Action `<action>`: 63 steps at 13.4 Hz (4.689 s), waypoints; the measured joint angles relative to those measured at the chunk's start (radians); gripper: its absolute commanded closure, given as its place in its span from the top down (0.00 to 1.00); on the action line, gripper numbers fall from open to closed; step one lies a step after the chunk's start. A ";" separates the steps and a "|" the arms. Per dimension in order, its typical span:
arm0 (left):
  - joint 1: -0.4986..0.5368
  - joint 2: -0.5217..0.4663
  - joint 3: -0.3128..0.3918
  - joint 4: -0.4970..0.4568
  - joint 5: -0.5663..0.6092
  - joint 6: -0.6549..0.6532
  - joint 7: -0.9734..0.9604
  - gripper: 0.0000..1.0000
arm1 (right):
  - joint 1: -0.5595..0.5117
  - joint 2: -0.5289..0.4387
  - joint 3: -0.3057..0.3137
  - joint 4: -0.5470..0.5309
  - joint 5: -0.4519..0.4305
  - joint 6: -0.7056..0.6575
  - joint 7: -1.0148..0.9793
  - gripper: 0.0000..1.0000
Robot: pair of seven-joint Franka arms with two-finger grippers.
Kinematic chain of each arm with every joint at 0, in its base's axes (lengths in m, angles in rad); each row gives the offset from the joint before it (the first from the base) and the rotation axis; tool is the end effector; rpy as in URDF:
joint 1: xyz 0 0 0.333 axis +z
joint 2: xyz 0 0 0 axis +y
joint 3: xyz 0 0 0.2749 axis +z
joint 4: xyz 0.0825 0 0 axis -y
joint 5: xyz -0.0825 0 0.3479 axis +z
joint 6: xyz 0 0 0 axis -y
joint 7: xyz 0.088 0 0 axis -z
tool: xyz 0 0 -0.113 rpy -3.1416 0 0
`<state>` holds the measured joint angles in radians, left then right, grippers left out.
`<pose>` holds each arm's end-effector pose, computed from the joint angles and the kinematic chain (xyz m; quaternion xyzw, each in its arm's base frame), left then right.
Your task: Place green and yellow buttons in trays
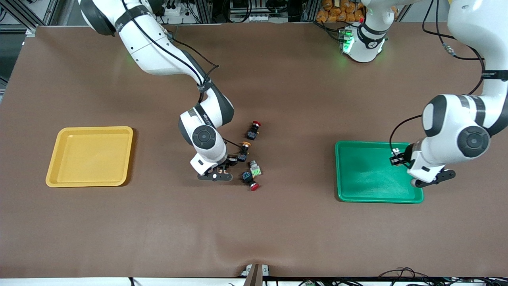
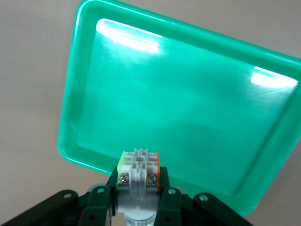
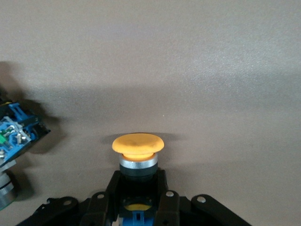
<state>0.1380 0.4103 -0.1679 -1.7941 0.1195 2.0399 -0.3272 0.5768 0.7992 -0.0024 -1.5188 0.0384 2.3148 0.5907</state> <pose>0.5833 -0.0050 0.2898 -0.9894 -0.1209 0.0742 0.0309 0.5480 0.3560 0.1764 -0.9997 0.0208 0.0086 0.0102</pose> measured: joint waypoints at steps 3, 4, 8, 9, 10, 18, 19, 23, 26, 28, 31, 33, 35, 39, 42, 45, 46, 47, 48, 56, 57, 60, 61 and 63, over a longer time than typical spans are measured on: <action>0.053 0.041 0.000 -0.018 0.000 0.059 0.118 0.00 | -0.002 -0.023 -0.012 0.008 0.000 0.002 0.070 0.02; 0.067 0.063 0.000 -0.020 0.000 0.084 0.156 0.00 | -0.003 -0.045 -0.019 0.012 0.000 -0.014 0.100 0.02; 0.108 0.126 0.000 -0.021 0.000 0.158 0.238 0.00 | -0.057 -0.171 -0.053 0.017 -0.001 -0.124 0.108 0.03; 0.110 0.130 0.000 -0.021 0.000 0.162 0.245 0.00 | -0.088 -0.198 -0.054 0.017 -0.001 -0.156 0.078 0.04; 0.110 0.134 0.000 -0.021 0.000 0.173 0.247 0.00 | -0.121 -0.222 -0.055 0.016 -0.001 -0.192 0.039 0.04; 0.109 0.223 -0.004 -0.020 0.000 0.314 0.247 0.30 | -0.348 -0.414 -0.059 -0.225 -0.002 -0.256 -0.278 0.05; 0.109 0.225 -0.005 -0.019 0.000 0.315 0.247 0.82 | -0.398 -0.431 -0.059 -0.268 -0.002 -0.258 -0.354 0.06; 0.109 0.220 -0.007 0.001 0.000 0.315 0.247 1.00 | -0.616 -0.437 -0.061 -0.352 -0.003 -0.255 -0.707 0.08; 0.105 0.178 -0.030 0.014 0.000 0.275 0.246 1.00 | -0.767 -0.418 -0.061 -0.366 -0.003 -0.256 -0.949 0.91; 0.102 0.130 -0.057 0.015 0.000 0.209 0.215 1.00 | -0.798 -0.408 -0.060 -0.366 -0.003 -0.266 -1.004 1.00; 0.099 0.080 -0.128 0.016 -0.001 0.143 0.079 1.00 | -0.782 -0.408 -0.031 -0.336 0.002 -0.305 -1.009 1.00; 0.097 0.077 -0.189 0.018 -0.001 0.142 -0.041 1.00 | -0.726 -0.409 -0.011 -0.265 0.024 -0.400 -0.986 1.00; 0.090 0.077 -0.249 0.027 -0.001 0.142 -0.173 1.00 | -0.634 -0.413 -0.004 -0.168 0.034 -0.501 -0.883 1.00; -0.007 0.106 -0.300 0.088 -0.002 0.142 -0.430 1.00 | -0.474 -0.421 0.002 -0.102 0.091 -0.553 -0.669 1.00; -0.120 0.169 -0.300 0.168 -0.002 0.143 -0.603 1.00 | -0.387 -0.421 0.002 -0.089 0.137 -0.548 -0.523 1.00; -0.181 0.243 -0.298 0.234 -0.002 0.164 -0.691 1.00 | -0.284 -0.421 0.003 -0.064 0.138 -0.534 -0.363 1.00; -0.194 0.268 -0.297 0.259 -0.002 0.180 -0.714 1.00 | -0.251 -0.420 0.003 -0.062 0.139 -0.523 -0.314 1.00; -0.206 0.289 -0.297 0.278 -0.002 0.203 -0.737 1.00 | -0.226 -0.419 0.003 -0.062 0.139 -0.513 -0.276 1.00; -0.218 0.307 -0.297 0.290 -0.002 0.232 -0.757 1.00 | -0.211 -0.416 0.003 -0.062 0.139 -0.504 -0.254 1.00; -0.449 0.388 -0.208 0.305 -0.002 0.375 -0.865 1.00 | -0.176 -0.391 0.002 -0.062 0.139 -0.480 -0.245 1.00; -0.505 0.393 -0.165 0.308 -0.002 0.398 -0.865 1.00 | -0.176 -0.391 0.002 -0.061 0.139 -0.479 -0.245 1.00; -0.633 0.402 -0.068 0.319 -0.002 0.429 -0.868 1.00 | -0.175 -0.391 0.001 -0.061 0.139 -0.479 -0.245 1.00; -0.644 0.403 -0.061 0.321 -0.002 0.434 -0.868 1.00 | -0.175 -0.391 0.001 -0.061 0.138 -0.479 -0.245 1.00; -0.644 0.403 -0.058 0.327 -0.001 0.456 -0.846 1.00 | -0.175 -0.391 0.001 -0.061 0.138 -0.479 -0.245 1.00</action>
<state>-0.5063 0.8138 -0.2260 -1.4668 0.1181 2.4956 -1.1734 0.4013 0.4082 -0.0019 -1.5799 0.1769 1.8354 0.3453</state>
